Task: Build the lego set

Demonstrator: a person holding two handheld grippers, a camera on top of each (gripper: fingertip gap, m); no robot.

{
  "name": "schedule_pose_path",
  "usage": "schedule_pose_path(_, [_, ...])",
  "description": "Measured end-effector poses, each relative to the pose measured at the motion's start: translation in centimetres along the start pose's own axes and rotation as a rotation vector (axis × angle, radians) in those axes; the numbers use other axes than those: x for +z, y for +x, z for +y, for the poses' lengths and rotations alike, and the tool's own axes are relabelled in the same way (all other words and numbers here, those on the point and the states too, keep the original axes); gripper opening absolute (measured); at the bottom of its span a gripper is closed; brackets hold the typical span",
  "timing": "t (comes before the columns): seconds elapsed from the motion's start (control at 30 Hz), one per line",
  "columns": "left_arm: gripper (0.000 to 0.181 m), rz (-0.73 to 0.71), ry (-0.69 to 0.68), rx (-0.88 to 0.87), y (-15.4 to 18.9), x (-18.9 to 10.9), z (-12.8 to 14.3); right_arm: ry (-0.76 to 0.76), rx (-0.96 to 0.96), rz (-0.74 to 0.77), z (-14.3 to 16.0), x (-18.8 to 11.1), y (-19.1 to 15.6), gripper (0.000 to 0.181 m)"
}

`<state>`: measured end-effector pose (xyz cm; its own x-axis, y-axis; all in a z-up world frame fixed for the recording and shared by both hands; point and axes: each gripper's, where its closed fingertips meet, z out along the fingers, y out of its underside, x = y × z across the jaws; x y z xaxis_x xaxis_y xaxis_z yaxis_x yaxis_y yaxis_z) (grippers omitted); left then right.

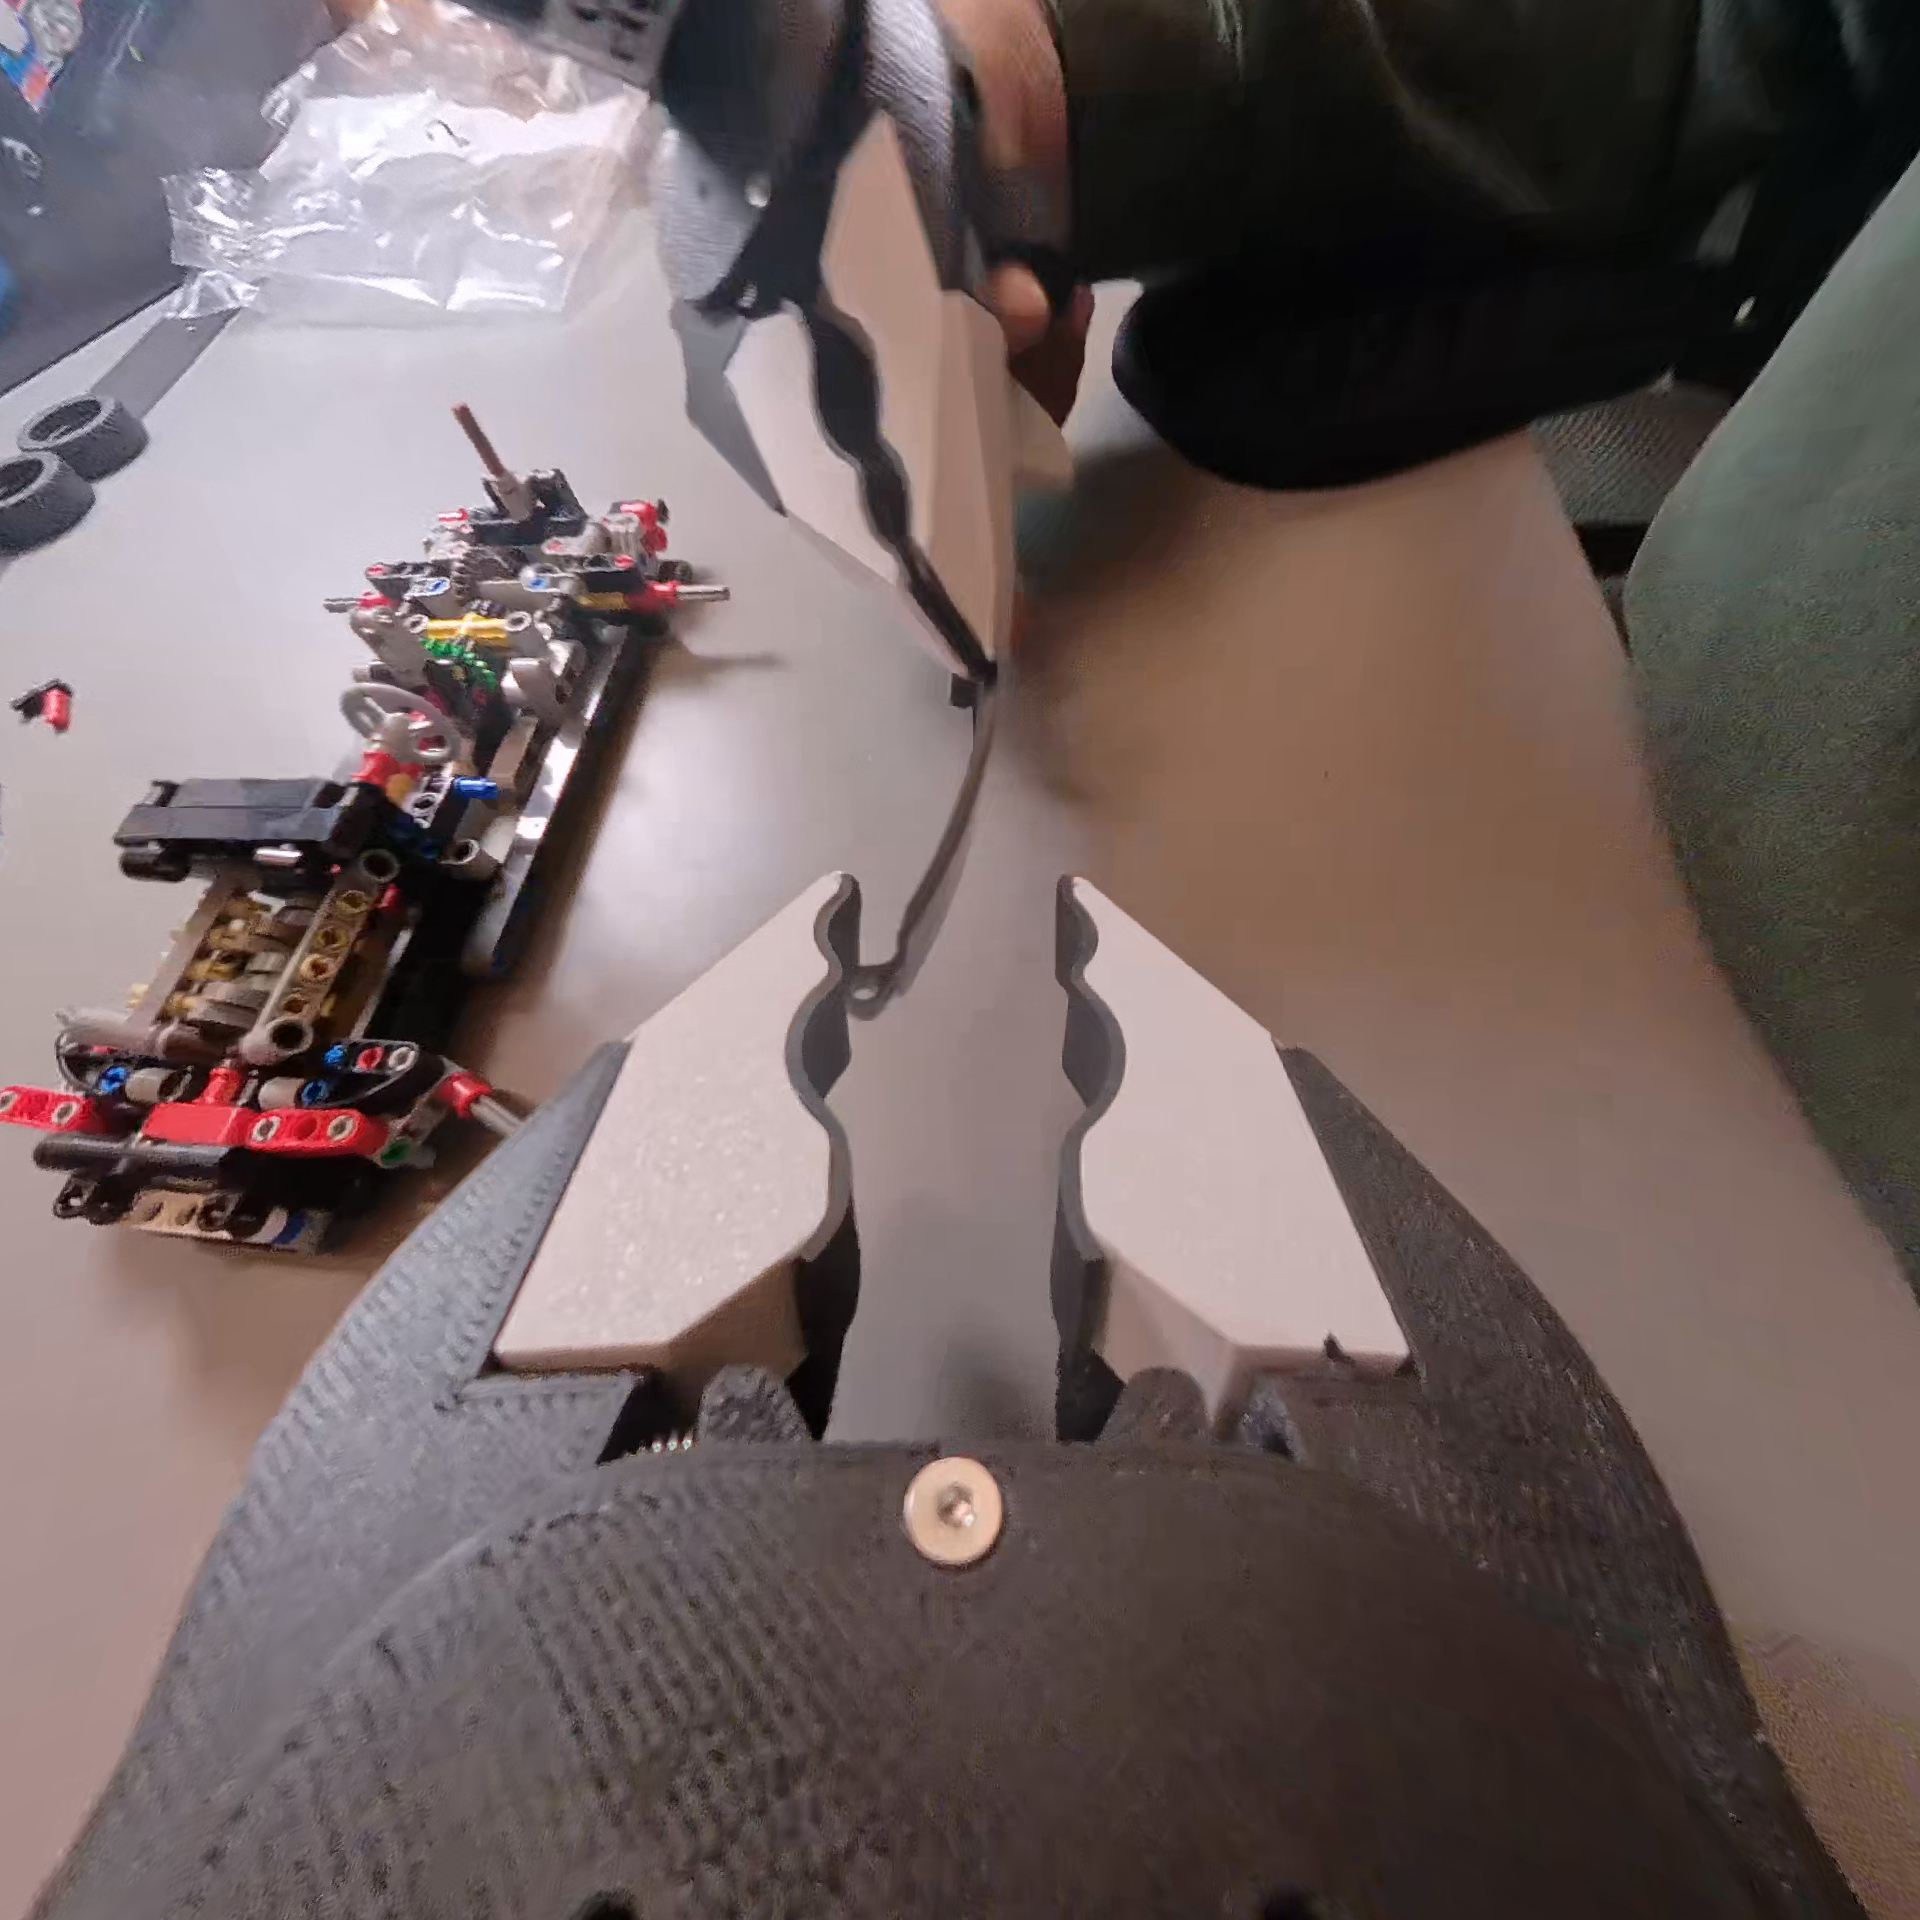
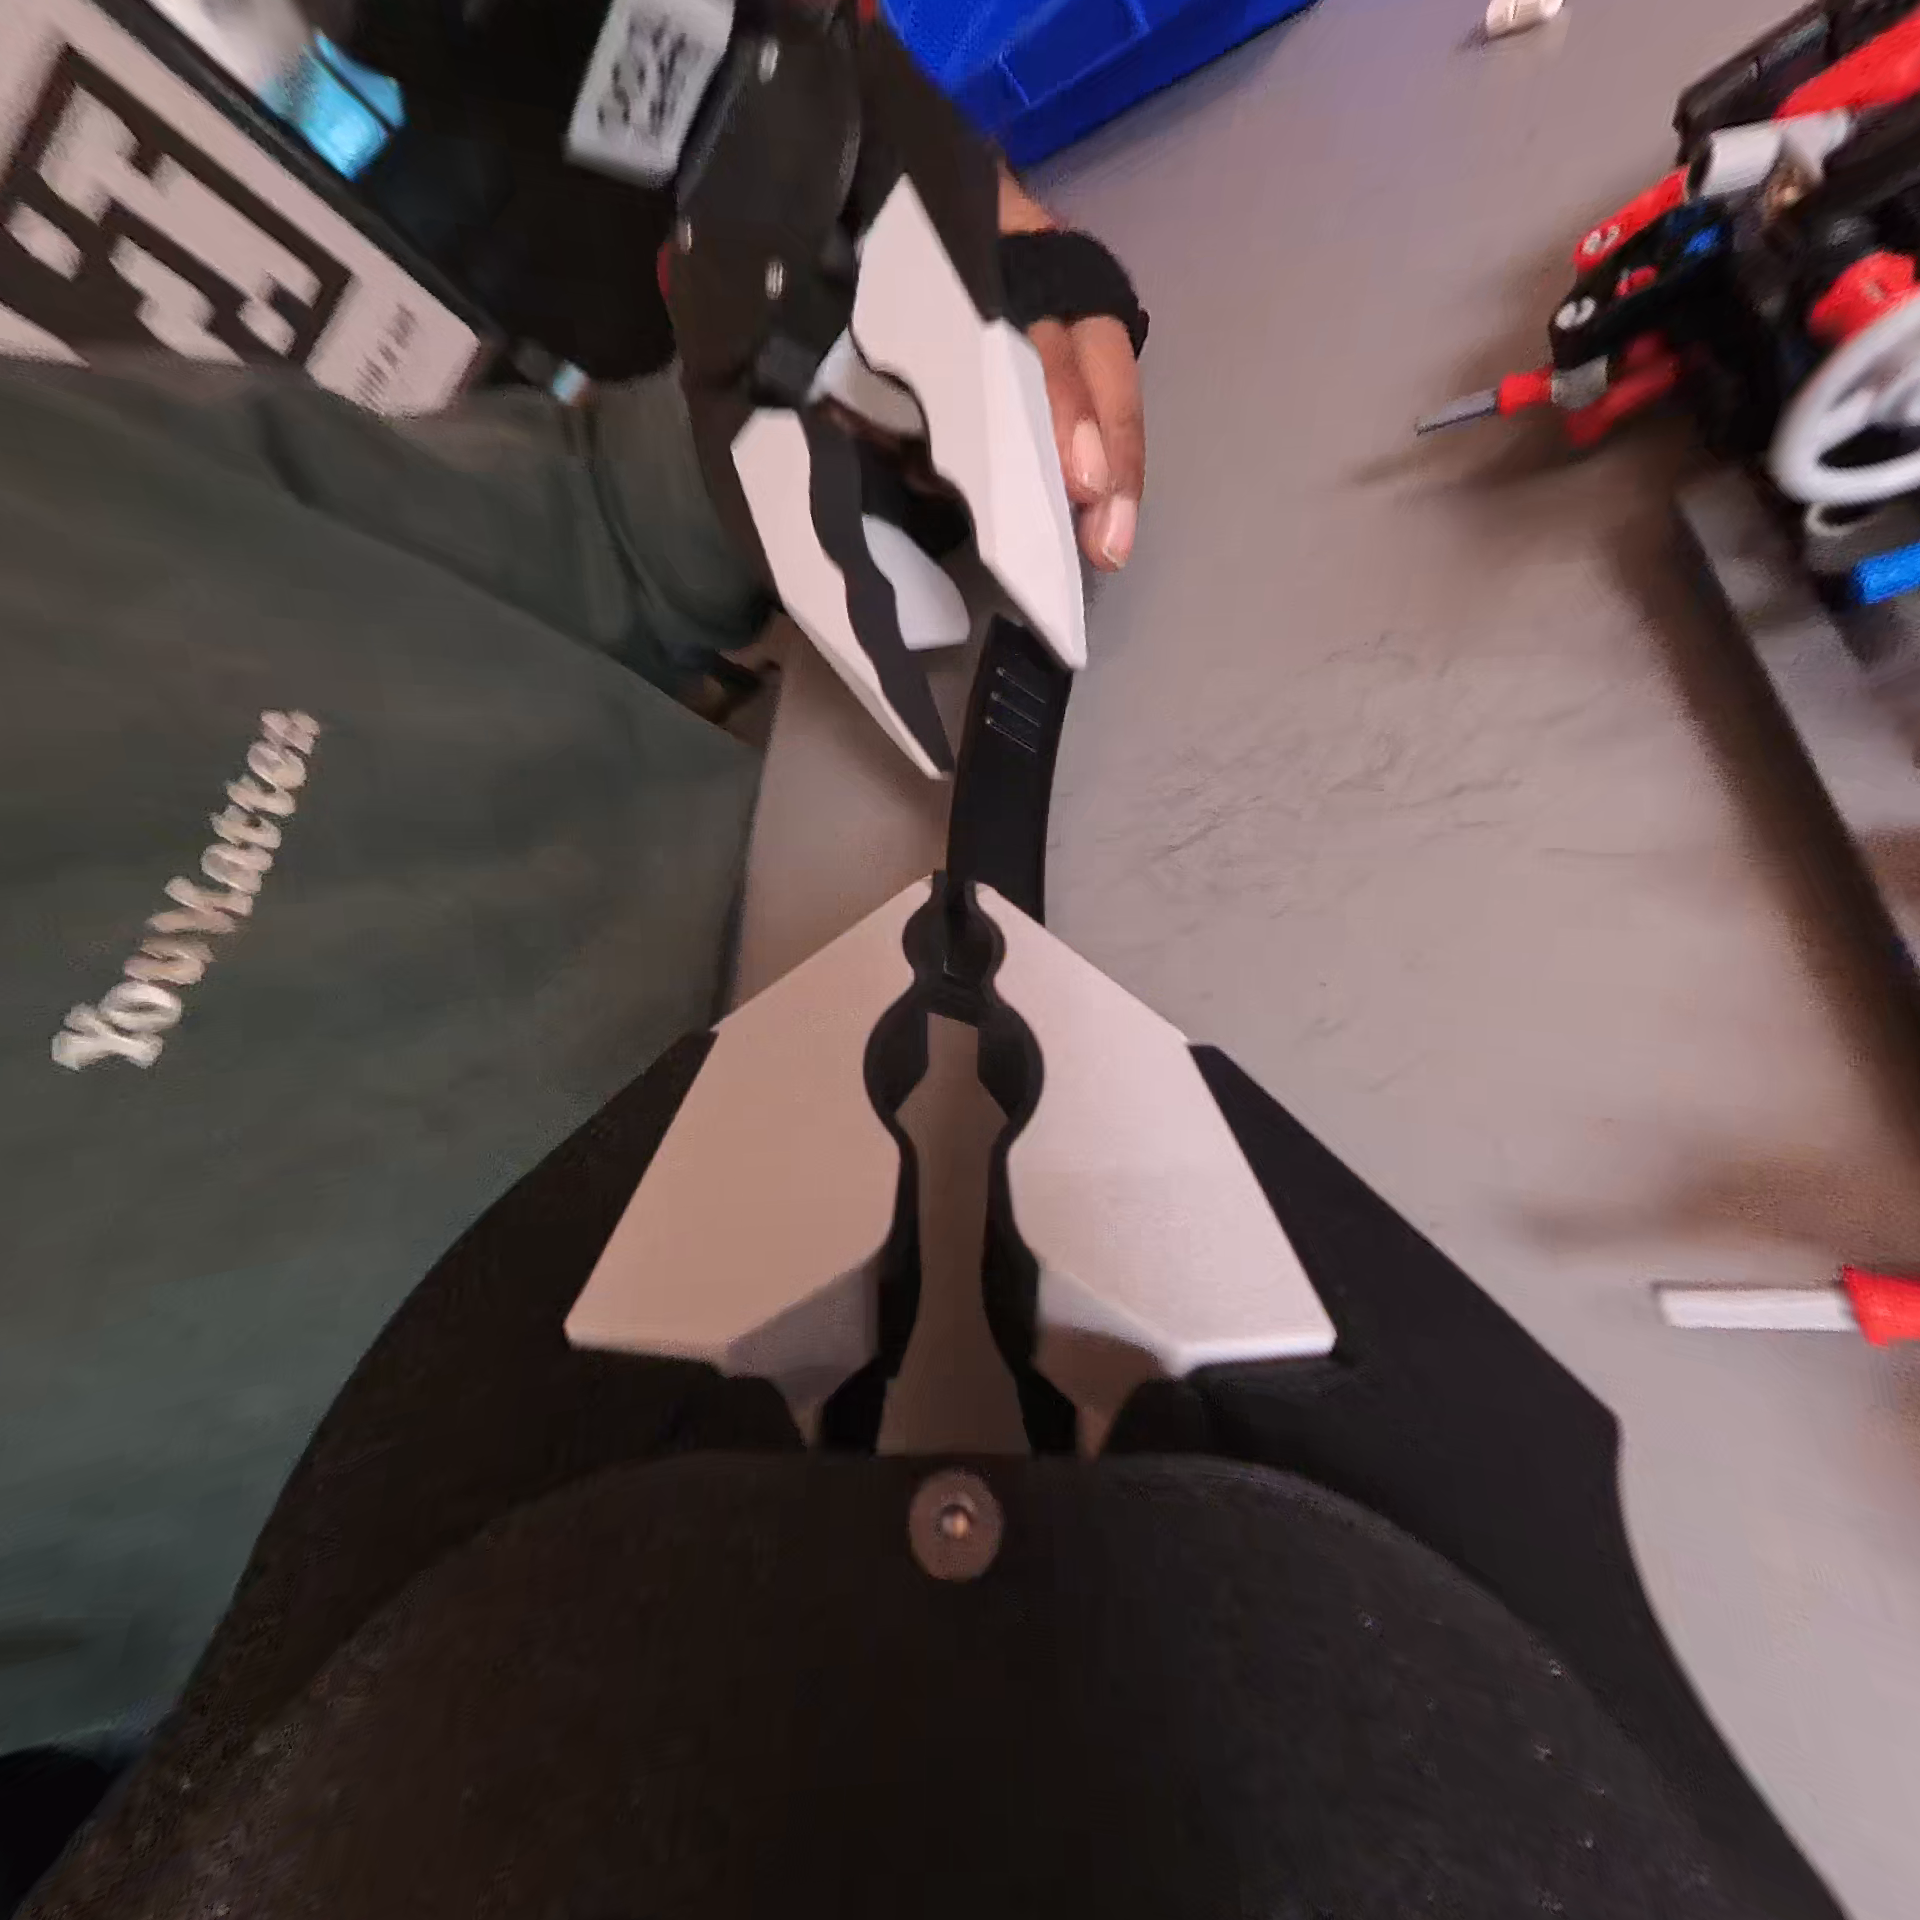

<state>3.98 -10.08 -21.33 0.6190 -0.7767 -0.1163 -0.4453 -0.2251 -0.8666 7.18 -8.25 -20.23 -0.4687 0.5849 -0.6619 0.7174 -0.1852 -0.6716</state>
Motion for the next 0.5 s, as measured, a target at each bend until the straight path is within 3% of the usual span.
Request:
schedule_pose_path(0.2, [0.037, -0.051, -0.147, 0.09, -0.2, 1.5, 2.3, 0.03, 0.146, -0.083, -0.2, 0.4, 0.1, 0.0])
schedule_pose_path(0.33, [0.02, -0.051, -0.175, 0.135, 0.0, 1.8, 2.7, 0.084, 0.191, -0.128, -1.2, 0.3, -0.4, 0.0])
schedule_pose_path(0.5, [0.001, -0.028, -0.176, 0.074, 0.1, 1.6, 2.7, 0.108, 0.197, -0.079, -1.2, -0.1, 0.7, 0.0])
